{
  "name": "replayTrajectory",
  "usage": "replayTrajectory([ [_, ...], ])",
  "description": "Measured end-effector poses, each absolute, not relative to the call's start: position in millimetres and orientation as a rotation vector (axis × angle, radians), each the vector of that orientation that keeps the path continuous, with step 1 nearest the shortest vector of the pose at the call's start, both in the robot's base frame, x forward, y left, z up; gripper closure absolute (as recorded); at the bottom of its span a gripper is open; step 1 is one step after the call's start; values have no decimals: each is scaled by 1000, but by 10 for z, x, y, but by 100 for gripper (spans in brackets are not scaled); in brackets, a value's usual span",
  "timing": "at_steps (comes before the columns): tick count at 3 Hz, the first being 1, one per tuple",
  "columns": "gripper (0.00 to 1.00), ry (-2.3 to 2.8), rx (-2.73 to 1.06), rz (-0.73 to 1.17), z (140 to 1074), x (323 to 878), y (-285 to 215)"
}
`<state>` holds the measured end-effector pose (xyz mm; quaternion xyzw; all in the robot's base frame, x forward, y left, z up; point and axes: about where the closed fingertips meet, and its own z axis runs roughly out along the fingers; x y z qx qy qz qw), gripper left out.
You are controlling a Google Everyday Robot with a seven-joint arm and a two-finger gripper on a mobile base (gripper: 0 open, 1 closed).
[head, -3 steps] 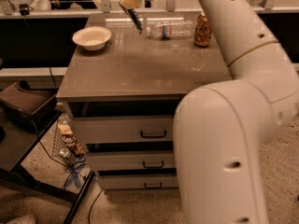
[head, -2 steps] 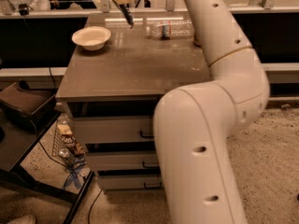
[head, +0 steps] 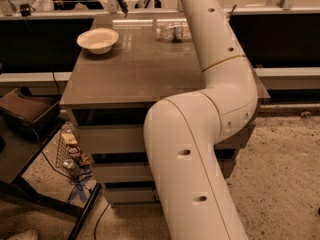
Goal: Place rxbar blueberry into paper bowl
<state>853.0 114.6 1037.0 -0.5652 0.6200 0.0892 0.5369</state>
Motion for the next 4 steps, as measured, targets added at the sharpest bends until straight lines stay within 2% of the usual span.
replayTrajectory([
  [1, 100, 1476, -1345, 212, 10369, 8530, 1147],
  [4, 100, 1445, -1419, 171, 9922, 8746, 1668],
])
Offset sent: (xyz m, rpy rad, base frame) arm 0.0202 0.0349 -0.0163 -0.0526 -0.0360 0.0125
